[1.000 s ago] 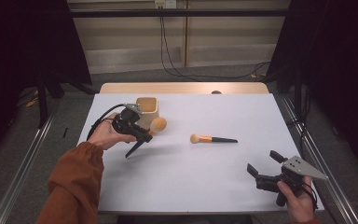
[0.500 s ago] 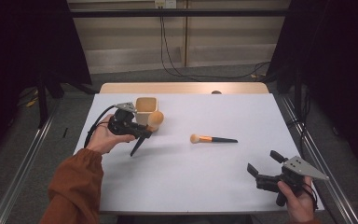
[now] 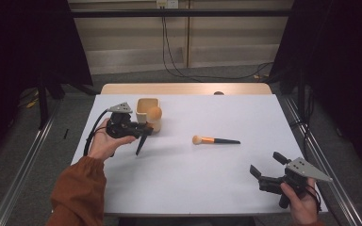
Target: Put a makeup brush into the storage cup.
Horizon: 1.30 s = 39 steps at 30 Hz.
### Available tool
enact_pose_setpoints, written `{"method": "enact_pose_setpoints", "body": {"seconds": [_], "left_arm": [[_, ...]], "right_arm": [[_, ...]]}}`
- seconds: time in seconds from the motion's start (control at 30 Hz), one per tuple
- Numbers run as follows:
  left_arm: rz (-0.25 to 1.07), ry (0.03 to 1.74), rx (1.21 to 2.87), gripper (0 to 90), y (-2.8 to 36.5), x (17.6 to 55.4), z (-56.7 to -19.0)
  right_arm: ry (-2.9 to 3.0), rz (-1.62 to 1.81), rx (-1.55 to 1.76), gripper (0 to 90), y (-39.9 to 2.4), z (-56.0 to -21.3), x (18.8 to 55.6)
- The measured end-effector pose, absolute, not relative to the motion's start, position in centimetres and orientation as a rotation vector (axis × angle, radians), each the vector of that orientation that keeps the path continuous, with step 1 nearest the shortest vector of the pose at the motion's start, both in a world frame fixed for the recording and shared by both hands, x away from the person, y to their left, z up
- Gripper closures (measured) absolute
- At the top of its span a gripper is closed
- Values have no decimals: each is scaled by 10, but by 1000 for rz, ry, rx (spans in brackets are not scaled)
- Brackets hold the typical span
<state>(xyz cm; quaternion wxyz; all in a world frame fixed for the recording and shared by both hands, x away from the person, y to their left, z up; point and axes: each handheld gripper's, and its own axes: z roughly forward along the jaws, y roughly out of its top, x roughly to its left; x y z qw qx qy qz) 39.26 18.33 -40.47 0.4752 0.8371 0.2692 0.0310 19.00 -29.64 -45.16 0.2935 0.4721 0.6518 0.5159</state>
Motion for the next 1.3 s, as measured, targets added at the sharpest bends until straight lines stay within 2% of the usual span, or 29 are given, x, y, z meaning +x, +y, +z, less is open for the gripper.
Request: {"method": "enact_pose_setpoints", "body": {"seconds": [0.5, 0.67, 1.3], "left_arm": [[181, 661, 1917, 675, 187, 379, -397], [179, 662, 1878, 675, 185, 374, -394], [274, 669, 1776, 675, 187, 377, -368]], "right_arm": [[1732, 1371, 1256, 0, -297, -452, 190], [1731, 1371, 1255, 0, -297, -452, 190], [1735, 1372, 1254, 0, -297, -452, 190]]}}
